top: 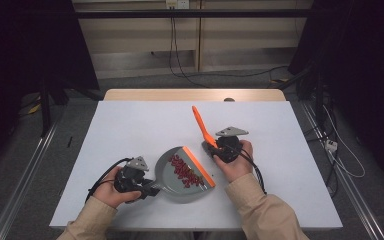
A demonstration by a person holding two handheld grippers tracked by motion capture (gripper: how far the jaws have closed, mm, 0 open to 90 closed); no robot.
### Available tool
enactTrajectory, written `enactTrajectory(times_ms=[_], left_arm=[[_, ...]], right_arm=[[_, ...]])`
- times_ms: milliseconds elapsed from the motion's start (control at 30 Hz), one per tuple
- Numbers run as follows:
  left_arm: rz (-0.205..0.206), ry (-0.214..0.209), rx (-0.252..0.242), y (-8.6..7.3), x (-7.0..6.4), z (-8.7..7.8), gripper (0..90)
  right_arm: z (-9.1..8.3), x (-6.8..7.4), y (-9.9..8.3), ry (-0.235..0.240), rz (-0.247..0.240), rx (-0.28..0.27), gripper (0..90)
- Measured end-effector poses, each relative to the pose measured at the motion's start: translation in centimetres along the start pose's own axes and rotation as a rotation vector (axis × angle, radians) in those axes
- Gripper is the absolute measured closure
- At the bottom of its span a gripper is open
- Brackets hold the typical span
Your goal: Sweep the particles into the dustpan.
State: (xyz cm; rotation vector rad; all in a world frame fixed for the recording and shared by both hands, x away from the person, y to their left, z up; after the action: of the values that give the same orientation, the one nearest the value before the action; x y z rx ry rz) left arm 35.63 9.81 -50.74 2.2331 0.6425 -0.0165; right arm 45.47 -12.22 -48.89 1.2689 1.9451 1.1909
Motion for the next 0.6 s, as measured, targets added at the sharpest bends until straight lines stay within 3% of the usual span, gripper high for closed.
enactTrajectory(times_ms=[100, 200, 267, 333, 600], left_arm=[[0.000, -0.004, -0.001, 0.0, -0.3, 0.0, 62.7], [0.009, -0.010, 0.011, -0.1, -0.4, -0.1, 62.7], [0.010, -0.004, 0.014, -0.1, -0.4, -0.1, 62.7], [0.002, 0.001, 0.008, -0.1, -0.5, 0.0, 62.7], [0.002, 0.008, 0.012, 0.0, -0.3, 0.2, 62.8]], right_arm=[[-0.7, -0.1, -0.1, 0.012, -0.001, 0.027, 65.3], [-1.4, -0.4, -0.7, 0.003, -0.032, 0.077, 70.3], [-1.8, -0.3, -1.0, 0.004, -0.021, 0.087, 70.8], [-2.2, 0.2, -1.2, 0.023, 0.018, 0.081, 71.0], [-2.7, 3.6, -1.5, 0.071, 0.086, 0.010, 71.0]])
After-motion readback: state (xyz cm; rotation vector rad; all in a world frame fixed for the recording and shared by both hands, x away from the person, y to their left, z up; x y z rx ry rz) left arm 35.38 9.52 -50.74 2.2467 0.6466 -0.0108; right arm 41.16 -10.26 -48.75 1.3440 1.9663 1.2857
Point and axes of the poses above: each handheld gripper's, and its own axes: z roughly forward along the jaws, y roughly out of its top, x roughly to its left, the point moved 10 cm from there along z, roughly forward along the jaws, and after that the axes turned 11 degrees about -x, right-handed, at the moved point
